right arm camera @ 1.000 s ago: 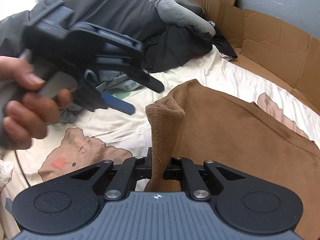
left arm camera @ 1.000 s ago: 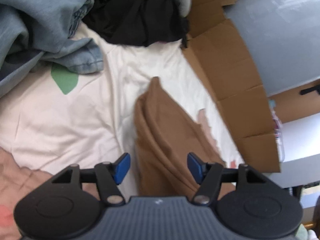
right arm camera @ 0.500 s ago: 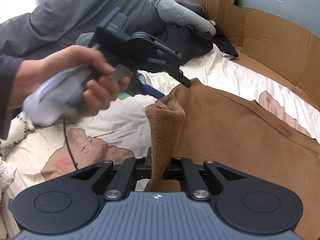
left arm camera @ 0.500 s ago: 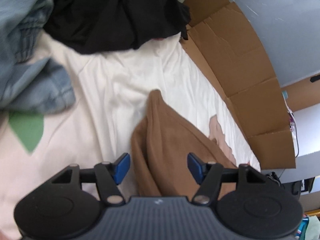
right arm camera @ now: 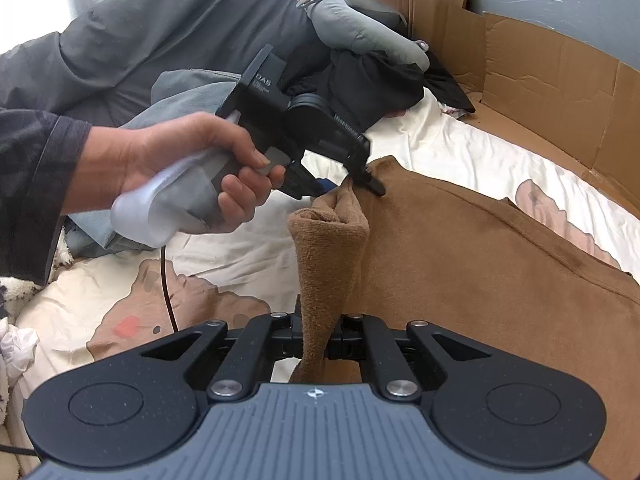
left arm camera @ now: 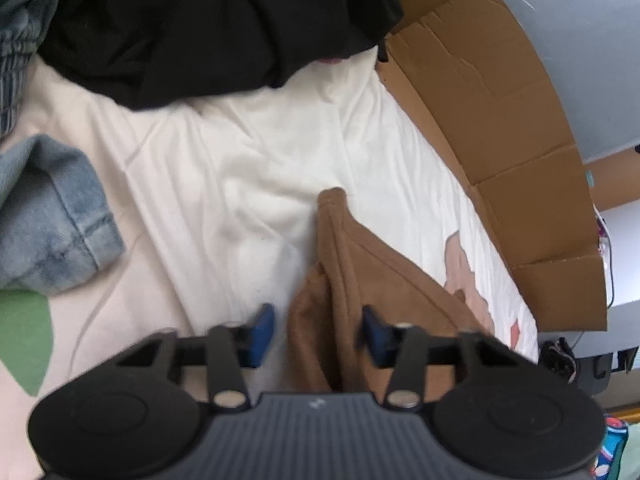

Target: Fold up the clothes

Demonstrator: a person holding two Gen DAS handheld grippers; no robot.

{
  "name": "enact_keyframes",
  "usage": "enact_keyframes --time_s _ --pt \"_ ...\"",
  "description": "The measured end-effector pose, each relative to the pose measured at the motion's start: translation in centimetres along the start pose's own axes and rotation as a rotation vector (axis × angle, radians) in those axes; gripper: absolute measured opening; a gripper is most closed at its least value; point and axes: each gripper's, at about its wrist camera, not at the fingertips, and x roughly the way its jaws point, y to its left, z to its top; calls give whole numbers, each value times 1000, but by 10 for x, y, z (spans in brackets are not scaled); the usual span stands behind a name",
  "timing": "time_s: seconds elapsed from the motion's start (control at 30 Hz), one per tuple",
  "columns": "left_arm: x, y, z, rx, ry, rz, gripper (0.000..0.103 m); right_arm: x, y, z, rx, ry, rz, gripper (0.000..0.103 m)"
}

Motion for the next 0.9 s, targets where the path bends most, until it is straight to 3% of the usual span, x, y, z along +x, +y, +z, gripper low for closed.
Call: enact_keyframes --time_s 0.1,0.2,0.43,0.6,0.73,0.9 --pt "0 2 1 -32 4 -18 16 -5 -4 2 7 -11 14 4" --pt "-5 -11 4 -2 -2 -23 13 -15 -14 1 30 -28 43 3" --pt "-18 -56 1 46 -18 -78 12 -44 -44 -14 64 -42 81 2" --pt "-16 -91 -8 52 -38 -127 12 -64 -67 -26 158 -68 49 2" --pt "-13 -120 -18 53 -52 -152 12 -87 -79 -34 139 -80 17 2" --pt "-9 -161 -35 74 -58 -169 12 -118 -102 -58 215 -135 -25 2"
